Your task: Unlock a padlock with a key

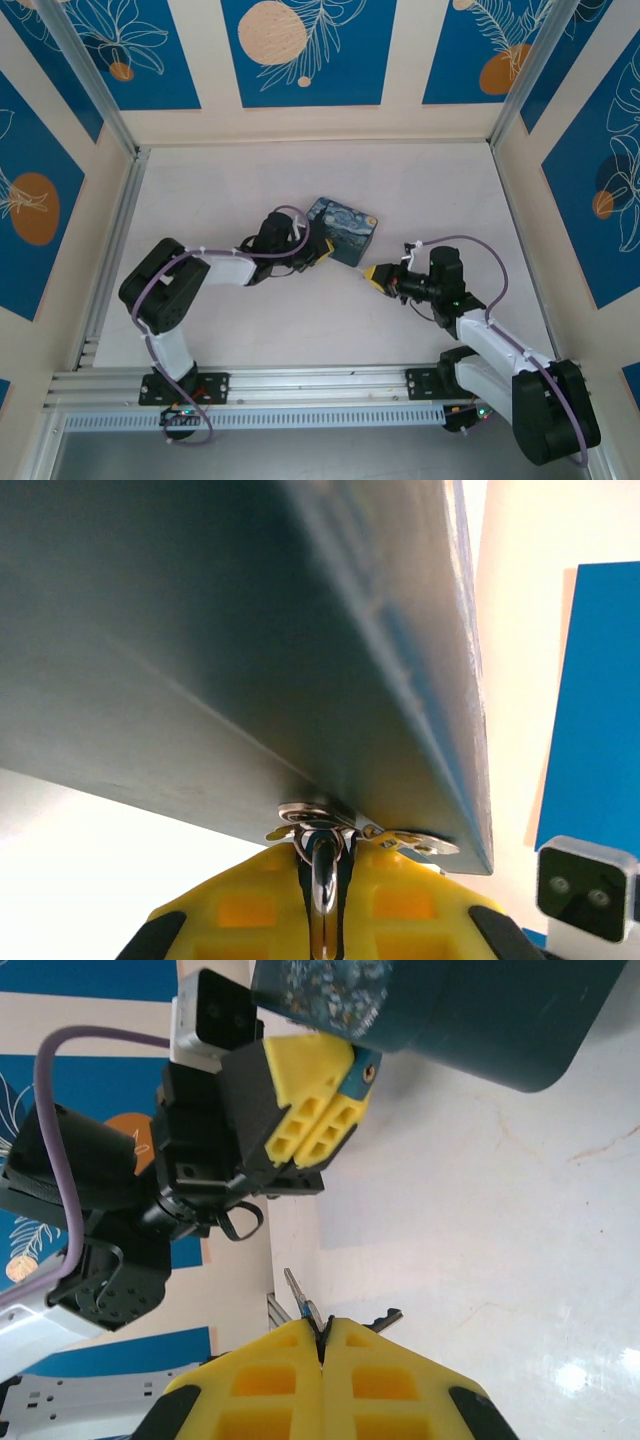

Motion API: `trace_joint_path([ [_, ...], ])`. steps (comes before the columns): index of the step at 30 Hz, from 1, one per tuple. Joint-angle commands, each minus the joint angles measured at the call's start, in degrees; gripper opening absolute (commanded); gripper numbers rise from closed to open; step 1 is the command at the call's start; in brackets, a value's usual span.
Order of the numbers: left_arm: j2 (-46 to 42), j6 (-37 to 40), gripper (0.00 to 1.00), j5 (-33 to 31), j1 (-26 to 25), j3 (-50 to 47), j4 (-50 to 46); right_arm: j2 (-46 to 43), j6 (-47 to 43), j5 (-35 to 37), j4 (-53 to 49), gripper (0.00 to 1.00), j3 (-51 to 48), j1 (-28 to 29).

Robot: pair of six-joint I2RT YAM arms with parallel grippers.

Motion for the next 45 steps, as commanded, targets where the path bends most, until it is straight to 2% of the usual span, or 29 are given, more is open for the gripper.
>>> trace_joint_path([
  [1, -2.6, -1.3, 0.0, 2.7, 0.5, -0.7, 3.0, -0.3, 0.7, 0.9, 2.4, 0.0, -0.2, 1.2],
  [11, -2.1, -7.3, 0.0, 8.2, 1.4, -0.4, 12.3, 3.7, 7.1, 1.2, 9.0, 0.0, 0.0, 2.7],
  [17, -0.4, -10.9, 0.0, 11.7, 2.1, 0.6, 18.1, 4.1, 9.6, 1.2, 8.3, 0.0, 0.8, 2.7],
  [26, 1.7, -17.1, 0.0, 11.4, 2.3, -0.6, 27.9, 4.1, 15.3, 2.1, 12.8, 0.0, -0.1, 2.2],
  [45, -1.3, -18.7, 0.0, 8.8, 1.7, -2.2, 29.8, 8.5, 26.3, 7.4, 19.3, 0.0, 2.9, 2.5],
])
